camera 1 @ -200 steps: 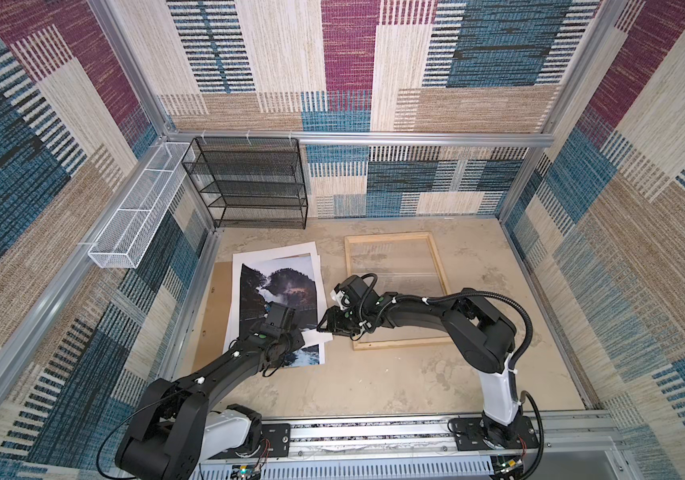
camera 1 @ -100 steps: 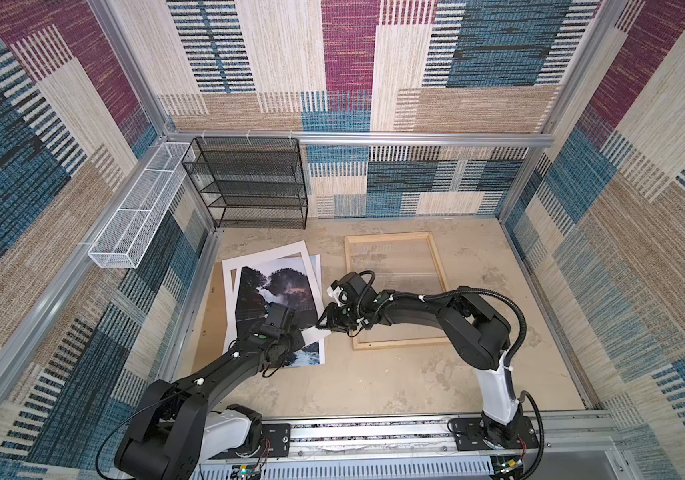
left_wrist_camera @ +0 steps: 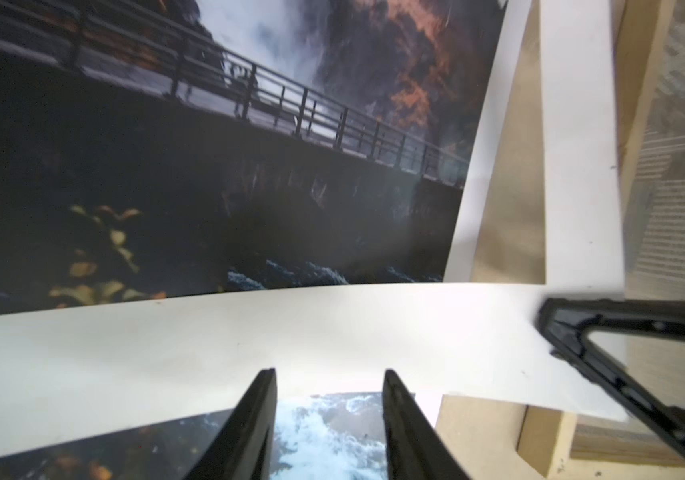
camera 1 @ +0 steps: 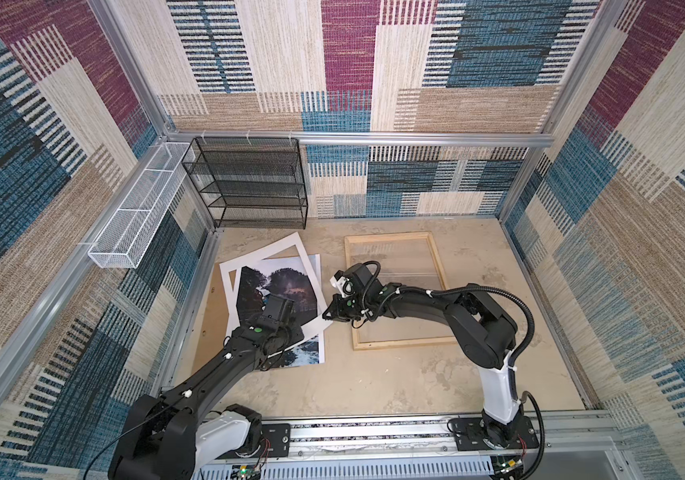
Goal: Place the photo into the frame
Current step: 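Lift the white mat toward the frame with the right gripper while left holds photo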
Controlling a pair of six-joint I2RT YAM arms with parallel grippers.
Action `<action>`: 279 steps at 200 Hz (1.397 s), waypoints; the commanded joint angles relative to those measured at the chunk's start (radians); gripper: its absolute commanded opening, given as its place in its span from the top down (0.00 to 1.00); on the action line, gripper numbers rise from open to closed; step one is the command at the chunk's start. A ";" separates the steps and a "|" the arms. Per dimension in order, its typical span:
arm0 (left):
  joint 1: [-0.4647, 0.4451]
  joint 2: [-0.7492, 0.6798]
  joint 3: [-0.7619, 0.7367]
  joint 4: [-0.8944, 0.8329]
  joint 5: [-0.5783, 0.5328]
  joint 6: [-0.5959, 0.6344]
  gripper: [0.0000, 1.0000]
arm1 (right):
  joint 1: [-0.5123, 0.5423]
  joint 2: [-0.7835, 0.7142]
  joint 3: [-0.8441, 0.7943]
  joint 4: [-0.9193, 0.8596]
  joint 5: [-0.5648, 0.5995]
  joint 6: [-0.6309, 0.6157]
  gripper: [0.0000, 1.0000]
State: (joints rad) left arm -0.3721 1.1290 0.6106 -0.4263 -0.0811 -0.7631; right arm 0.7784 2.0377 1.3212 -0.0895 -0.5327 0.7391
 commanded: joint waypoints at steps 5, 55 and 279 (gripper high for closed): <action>0.004 -0.027 0.028 -0.098 -0.069 -0.003 0.51 | -0.012 -0.015 -0.002 0.025 -0.053 -0.044 1.00; 0.020 -0.050 0.028 -0.186 -0.110 -0.025 0.47 | -0.043 -0.045 -0.050 0.103 -0.123 -0.044 1.00; 0.137 -0.013 0.012 -0.165 -0.059 0.010 0.35 | -0.250 -0.179 -0.182 -0.015 -0.144 -0.194 1.00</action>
State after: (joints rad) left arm -0.2440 1.1011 0.6281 -0.6376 -0.1757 -0.7849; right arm 0.5613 1.8915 1.1446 -0.0437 -0.6800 0.6197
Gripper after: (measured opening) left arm 0.644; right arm 0.052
